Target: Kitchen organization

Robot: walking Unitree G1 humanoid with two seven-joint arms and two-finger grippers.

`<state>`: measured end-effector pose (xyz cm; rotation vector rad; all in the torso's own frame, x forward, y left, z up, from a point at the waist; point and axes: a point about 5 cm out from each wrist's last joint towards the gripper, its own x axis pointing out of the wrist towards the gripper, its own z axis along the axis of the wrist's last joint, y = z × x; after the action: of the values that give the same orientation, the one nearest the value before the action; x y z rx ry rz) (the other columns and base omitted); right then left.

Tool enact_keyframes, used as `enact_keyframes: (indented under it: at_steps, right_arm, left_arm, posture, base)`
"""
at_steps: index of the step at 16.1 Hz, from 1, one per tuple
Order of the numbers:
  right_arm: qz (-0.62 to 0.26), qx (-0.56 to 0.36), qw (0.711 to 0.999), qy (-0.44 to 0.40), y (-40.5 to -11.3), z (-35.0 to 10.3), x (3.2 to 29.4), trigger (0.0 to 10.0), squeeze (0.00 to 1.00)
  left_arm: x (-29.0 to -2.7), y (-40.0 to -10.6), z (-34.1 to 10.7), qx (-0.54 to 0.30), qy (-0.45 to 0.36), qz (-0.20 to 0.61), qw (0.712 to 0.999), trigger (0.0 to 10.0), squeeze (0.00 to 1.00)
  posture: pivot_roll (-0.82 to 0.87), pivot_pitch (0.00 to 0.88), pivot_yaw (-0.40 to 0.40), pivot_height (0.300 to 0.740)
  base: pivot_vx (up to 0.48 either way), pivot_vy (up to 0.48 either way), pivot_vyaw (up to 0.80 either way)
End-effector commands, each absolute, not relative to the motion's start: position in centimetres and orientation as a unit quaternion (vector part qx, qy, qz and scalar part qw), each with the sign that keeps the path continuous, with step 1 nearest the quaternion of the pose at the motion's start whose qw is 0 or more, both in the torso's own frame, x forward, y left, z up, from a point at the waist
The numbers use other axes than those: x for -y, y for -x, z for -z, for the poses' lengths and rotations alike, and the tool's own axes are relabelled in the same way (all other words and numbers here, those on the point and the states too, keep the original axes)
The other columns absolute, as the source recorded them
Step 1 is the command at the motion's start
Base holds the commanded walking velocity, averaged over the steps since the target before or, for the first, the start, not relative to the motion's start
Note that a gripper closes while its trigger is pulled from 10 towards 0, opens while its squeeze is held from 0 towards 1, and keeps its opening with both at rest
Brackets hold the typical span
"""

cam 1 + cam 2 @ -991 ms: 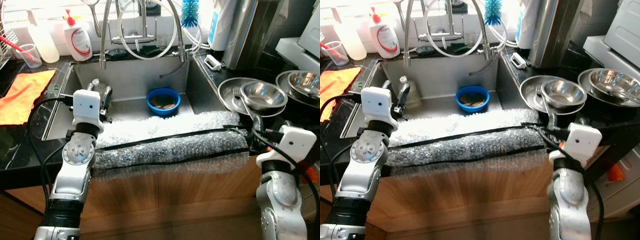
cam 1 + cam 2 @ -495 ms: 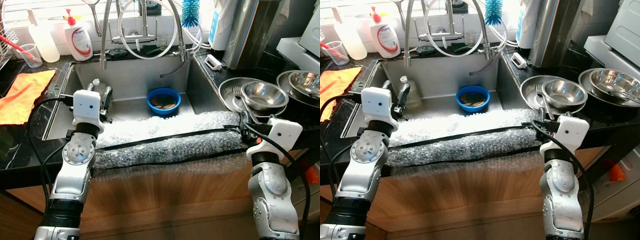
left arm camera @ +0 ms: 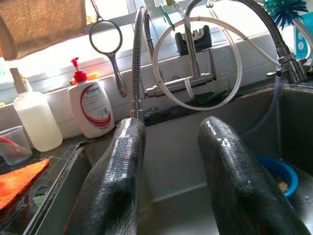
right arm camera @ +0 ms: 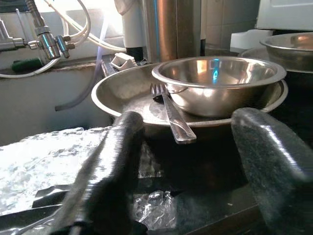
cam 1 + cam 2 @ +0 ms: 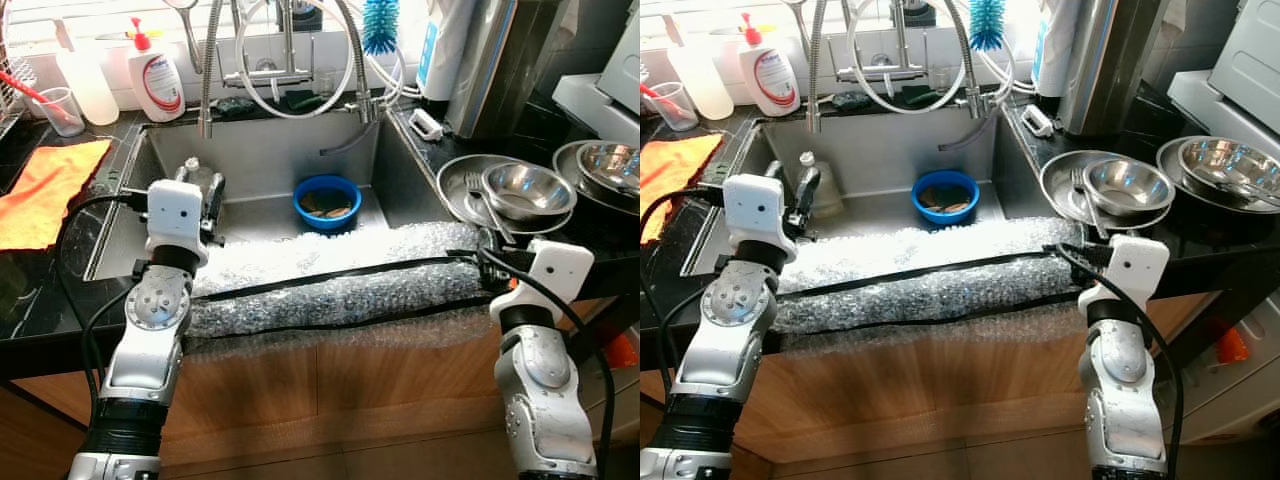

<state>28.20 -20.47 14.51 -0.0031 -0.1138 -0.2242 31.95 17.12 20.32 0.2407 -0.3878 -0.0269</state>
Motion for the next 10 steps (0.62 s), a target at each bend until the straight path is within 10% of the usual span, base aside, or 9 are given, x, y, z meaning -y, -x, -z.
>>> enact_keyframes:
  at_steps: [1, 2, 3, 4, 10]
  right_arm:
    - [0.108, 0.049, 0.993, 0.008, -28.55, -14.51, 20.23, 0.5, 0.00]
    - [0.108, 0.046, 0.993, 0.008, -28.59, -14.42, 20.24, 4.2, 0.00]
    - [0.107, 0.045, 0.993, 0.009, -28.59, -14.39, 20.23, 5.7, 0.00]
    - [0.111, 0.049, 0.993, 0.011, -28.59, -14.43, 20.27, 10.0, 0.00]
    - [0.108, 0.030, 0.994, 0.010, -28.70, -13.91, 20.13, 10.0, 0.00]
  left_arm:
    - [-16.84, -31.83, -20.44, 0.195, -0.122, 0.017, 0.973, 10.0, 0.00]
    - [-16.82, -31.83, -20.46, 0.196, -0.123, 0.017, 0.973, 10.0, 0.00]
    - [-16.82, -31.82, -20.48, 0.197, -0.123, 0.017, 0.973, 10.0, 0.00]
    - [-16.81, -31.81, -20.48, 0.197, -0.123, 0.017, 0.973, 10.0, 0.00]
    - [-16.69, -31.84, -20.44, 0.194, -0.127, 0.021, 0.972, 10.0, 0.00]
  posture:
    - [-0.05, 0.032, 0.024, 0.740]
    - [-0.05, 0.032, 0.023, 0.740]
    - [-0.05, 0.032, 0.023, 0.740]
    - [-0.05, 0.032, 0.023, 0.740]
    - [-0.05, 0.031, 0.023, 0.740]
  base:
    - [0.000, 0.000, 0.00]
    - [0.000, 0.000, 0.00]
    - [0.000, 0.000, 0.00]
    - [0.000, 0.000, 0.00]
    - [0.000, 0.000, 0.00]
